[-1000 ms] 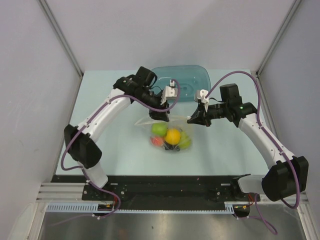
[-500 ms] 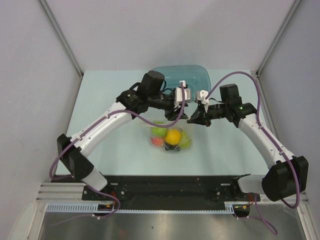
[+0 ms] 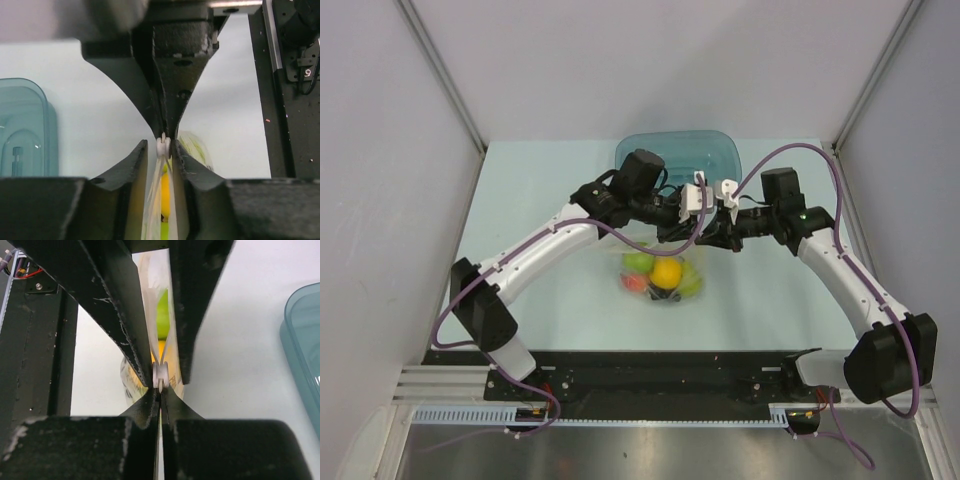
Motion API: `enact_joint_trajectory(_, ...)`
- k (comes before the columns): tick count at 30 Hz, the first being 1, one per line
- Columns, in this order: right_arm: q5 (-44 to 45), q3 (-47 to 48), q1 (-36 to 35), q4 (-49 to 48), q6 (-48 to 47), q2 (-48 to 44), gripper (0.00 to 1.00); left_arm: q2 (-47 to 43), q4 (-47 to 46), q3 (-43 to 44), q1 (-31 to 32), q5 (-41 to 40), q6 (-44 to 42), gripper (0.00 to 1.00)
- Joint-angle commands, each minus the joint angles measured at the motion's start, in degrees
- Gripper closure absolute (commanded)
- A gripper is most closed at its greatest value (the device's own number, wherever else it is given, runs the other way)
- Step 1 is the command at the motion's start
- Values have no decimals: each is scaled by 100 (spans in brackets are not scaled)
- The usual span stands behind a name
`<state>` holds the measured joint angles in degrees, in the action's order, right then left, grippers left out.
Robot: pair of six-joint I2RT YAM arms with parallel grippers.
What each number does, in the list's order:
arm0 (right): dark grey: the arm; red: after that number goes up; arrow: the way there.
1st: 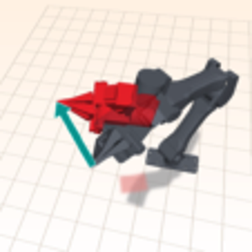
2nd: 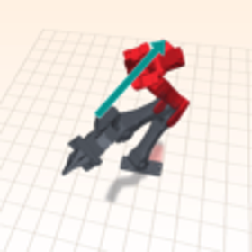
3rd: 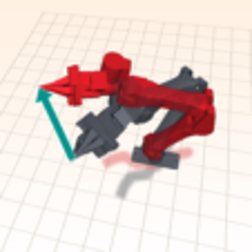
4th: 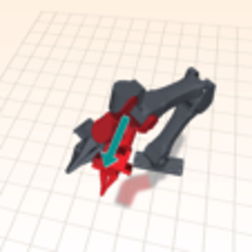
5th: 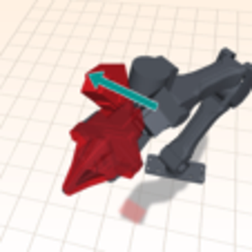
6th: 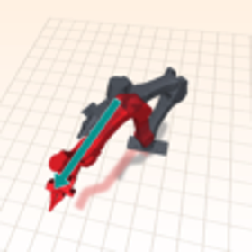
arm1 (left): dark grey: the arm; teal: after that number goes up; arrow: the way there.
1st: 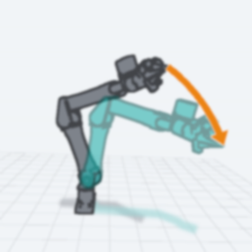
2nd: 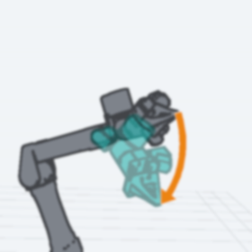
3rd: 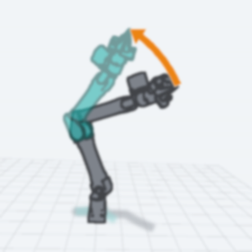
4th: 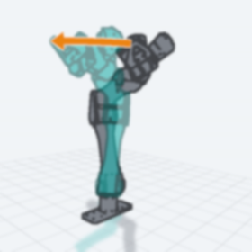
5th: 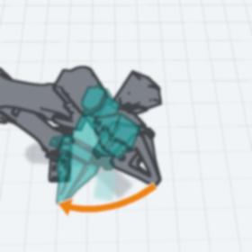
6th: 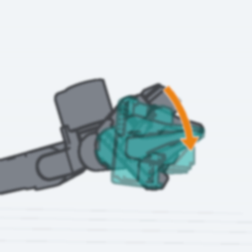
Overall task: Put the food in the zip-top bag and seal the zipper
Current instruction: Zip the zipper food storage bag at the center of the board.
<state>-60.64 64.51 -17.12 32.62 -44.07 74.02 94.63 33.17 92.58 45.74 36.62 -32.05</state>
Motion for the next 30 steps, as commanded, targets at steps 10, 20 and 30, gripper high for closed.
enact_joint_trajectory(10,-44,-158,437,-643,373,-204,100,-138,550,-240,-231,29,-310,100)
enact_joint_trajectory(20,-35,-334,929,-766,426,-335,100,-366,1253,-503,-970,-164,-617,99)
enact_joint_trajectory(30,140,-413,1588,-801,338,-379,100,-788,1693,-855,-1918,-559,-1145,98)
